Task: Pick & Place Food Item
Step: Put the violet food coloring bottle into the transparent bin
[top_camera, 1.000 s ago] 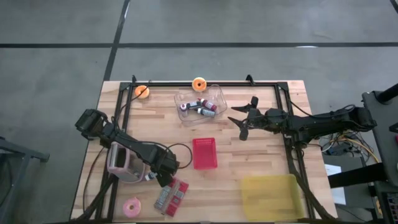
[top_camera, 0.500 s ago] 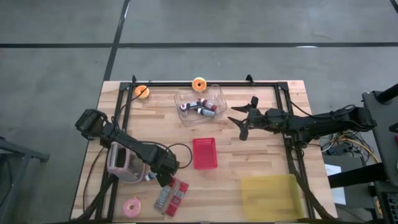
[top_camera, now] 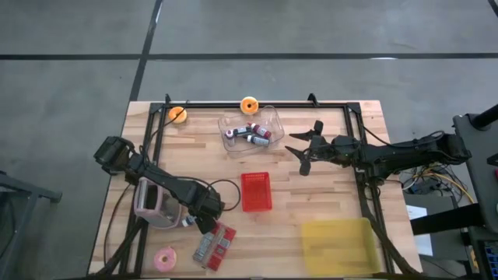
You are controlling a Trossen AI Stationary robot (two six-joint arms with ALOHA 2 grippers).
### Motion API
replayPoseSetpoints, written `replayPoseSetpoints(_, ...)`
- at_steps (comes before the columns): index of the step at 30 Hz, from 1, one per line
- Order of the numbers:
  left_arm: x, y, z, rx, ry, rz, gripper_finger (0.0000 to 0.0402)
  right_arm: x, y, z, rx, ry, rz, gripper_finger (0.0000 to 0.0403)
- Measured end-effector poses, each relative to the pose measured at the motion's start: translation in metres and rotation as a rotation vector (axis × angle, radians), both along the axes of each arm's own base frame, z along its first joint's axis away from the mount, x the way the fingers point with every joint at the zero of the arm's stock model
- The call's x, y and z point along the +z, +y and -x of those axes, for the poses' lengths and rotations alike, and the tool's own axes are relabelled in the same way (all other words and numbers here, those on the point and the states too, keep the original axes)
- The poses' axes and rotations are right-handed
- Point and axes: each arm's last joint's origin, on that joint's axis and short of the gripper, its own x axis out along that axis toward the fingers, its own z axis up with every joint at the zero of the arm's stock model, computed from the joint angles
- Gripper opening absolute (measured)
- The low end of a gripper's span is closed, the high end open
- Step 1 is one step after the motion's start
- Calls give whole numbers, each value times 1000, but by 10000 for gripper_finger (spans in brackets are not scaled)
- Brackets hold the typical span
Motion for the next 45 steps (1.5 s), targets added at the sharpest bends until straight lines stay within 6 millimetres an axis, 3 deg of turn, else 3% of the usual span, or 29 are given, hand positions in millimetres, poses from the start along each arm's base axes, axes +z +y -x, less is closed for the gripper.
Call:
replayPoseSetpoints(11,0,0,0,12,0,-3,159,0,0,0,0,0,-1,215)
replayPoseSetpoints(17,12,2,-7,25,5,-20,158,0,0,0,0,-1,-2,215)
replayPoseSetpoints(31,75,11,-37,-19,-68,-173,158,0,0,0,0,-1,-2,215)
replayPoseSetpoints(38,110,31,-61,-83,-240,-386,158,0,0,0,0,1,0,215)
replayPoseSetpoints(45,134,64,-80,-83,-352,-542,158,0,0,0,0,1,-2,215)
